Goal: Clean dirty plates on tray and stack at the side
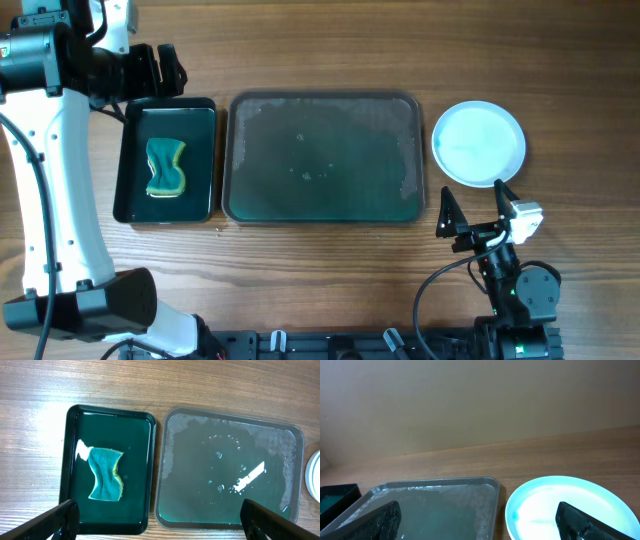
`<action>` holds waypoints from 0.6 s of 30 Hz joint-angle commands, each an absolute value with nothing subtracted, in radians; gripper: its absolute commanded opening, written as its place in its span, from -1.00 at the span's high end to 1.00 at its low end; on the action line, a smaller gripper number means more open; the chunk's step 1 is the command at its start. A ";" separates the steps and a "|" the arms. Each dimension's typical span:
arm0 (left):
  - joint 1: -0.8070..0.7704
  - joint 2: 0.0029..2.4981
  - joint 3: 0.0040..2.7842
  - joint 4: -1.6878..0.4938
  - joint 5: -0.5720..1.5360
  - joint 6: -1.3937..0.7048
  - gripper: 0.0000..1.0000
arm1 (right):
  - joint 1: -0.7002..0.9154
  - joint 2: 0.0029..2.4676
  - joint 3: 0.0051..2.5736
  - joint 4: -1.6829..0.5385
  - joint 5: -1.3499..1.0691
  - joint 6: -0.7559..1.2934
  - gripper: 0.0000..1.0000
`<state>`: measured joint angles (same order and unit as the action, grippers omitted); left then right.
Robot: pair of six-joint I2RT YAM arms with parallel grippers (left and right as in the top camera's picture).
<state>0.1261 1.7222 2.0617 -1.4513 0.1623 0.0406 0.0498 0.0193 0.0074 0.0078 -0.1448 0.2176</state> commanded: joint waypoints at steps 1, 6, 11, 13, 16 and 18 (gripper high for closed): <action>0.129 1.724 2.058 -1.450 0.163 0.052 -1.00 | 0.054 0.009 0.005 0.009 -0.128 0.211 -0.99; 0.118 1.695 2.058 -1.444 0.154 0.054 -1.00 | 0.054 0.009 0.005 0.010 -0.128 0.211 -0.99; 0.002 1.431 1.774 -1.079 0.120 0.104 -1.00 | 0.054 0.009 0.005 0.010 -0.128 0.211 -0.99; -0.039 1.223 1.466 -0.797 0.135 0.097 -1.00 | 0.054 0.009 0.005 0.010 -0.128 0.211 -1.00; -0.042 0.830 0.914 -0.425 0.156 0.097 -1.00 | 0.054 0.009 0.005 0.010 -0.128 0.211 -0.99; -0.042 0.645 0.689 -0.304 0.156 0.097 -1.00 | 0.054 0.009 0.005 0.009 -0.128 0.211 -1.00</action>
<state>-0.0387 0.8127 0.8997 -0.3908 0.1440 0.0830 0.0502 0.0174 0.0063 0.0074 -0.1364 0.2176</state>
